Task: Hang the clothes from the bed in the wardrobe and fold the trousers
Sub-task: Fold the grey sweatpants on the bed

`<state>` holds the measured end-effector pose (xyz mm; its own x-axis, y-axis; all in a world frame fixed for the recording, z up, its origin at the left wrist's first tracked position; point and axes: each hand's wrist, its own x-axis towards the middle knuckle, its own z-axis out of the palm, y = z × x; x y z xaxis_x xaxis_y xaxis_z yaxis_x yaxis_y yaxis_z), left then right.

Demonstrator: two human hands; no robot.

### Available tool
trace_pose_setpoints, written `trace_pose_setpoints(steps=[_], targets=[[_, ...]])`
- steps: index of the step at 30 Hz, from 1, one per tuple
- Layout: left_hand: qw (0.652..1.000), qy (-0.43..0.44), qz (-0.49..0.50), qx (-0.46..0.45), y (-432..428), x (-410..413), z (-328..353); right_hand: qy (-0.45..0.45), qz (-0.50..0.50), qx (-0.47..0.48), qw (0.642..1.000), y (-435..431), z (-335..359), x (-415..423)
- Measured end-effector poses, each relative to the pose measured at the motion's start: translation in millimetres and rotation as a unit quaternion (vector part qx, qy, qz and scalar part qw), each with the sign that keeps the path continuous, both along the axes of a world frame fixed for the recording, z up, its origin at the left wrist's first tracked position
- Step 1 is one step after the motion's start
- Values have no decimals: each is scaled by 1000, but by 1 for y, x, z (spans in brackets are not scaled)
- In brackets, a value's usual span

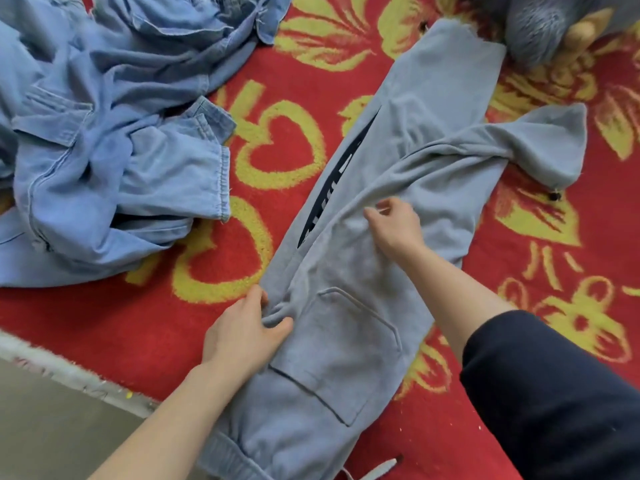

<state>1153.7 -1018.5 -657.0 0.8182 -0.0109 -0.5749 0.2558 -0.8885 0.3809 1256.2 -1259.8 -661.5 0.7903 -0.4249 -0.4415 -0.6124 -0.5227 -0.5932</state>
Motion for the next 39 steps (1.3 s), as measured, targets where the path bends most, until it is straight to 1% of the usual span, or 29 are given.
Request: trace_pose_setpoints(steps=[2,5,6,7,9,10,11,13,14,15,16,19,21,23,25,27,29,30,32,34,35,36,37,38,39], targets=[[999,-34,-6,-42,-5,4,-2,17,4,-21,1000,1,-2,27],[995,-10,-14,-99,-8,15,-4,113,25,-68,991,2,-2,50],[993,10,-4,-117,-7,20,-3,115,9,-77,990,2,-1,56],[989,28,14,-146,-4,24,-2,86,-18,-80,993,5,2,62],[977,45,65,-198,4,30,2,-31,-53,-64,996,16,7,73],[974,46,97,-201,10,33,3,-62,-40,-40,996,23,9,77],[973,50,127,-189,17,35,2,-64,5,-16,998,31,8,79],[980,75,130,-128,27,36,-2,-5,116,-4,993,37,-2,78],[984,87,117,-99,28,37,-4,21,144,-7,989,35,-7,78],[987,88,105,-82,26,38,-7,28,146,-1,989,33,-12,78],[990,74,94,-69,20,41,-8,23,129,16,991,29,-13,79],[998,-15,47,-44,-11,58,-8,-5,55,59,997,14,-14,81],[998,-50,8,-49,-39,77,-9,-26,-31,83,996,-7,-13,84],[994,-82,-53,-55,-68,102,-13,-56,-134,92,985,-35,-12,87],[985,-113,-123,-47,-91,131,-17,-81,-232,102,964,-69,-12,88],[978,-123,-164,-48,-110,161,-21,-88,-320,134,934,-102,-13,86],[977,-116,-171,-49,-125,190,-26,-91,-397,170,898,-131,-15,82],[979,-108,-171,-41,-132,204,-29,-103,-435,189,875,-143,-16,81],[981,-89,-173,-2,-146,227,-31,-143,-507,232,818,-163,-18,84],[982,-63,-172,39,-160,246,-31,-183,-559,272,762,-179,-16,93],[983,-48,-168,51,-165,254,-29,-194,-576,277,744,-185,-14,100],[984,-35,-166,56,-170,260,-27,-201,-590,267,735,-191,-9,107],[984,-30,-167,58,-172,265,-25,-206,-595,233,741,-196,-5,117],[983,-29,-172,55,-173,271,-21,-220,-589,184,756,-201,2,128],[982,-29,-180,48,-174,276,-18,-236,-566,123,780,-205,11,141]])
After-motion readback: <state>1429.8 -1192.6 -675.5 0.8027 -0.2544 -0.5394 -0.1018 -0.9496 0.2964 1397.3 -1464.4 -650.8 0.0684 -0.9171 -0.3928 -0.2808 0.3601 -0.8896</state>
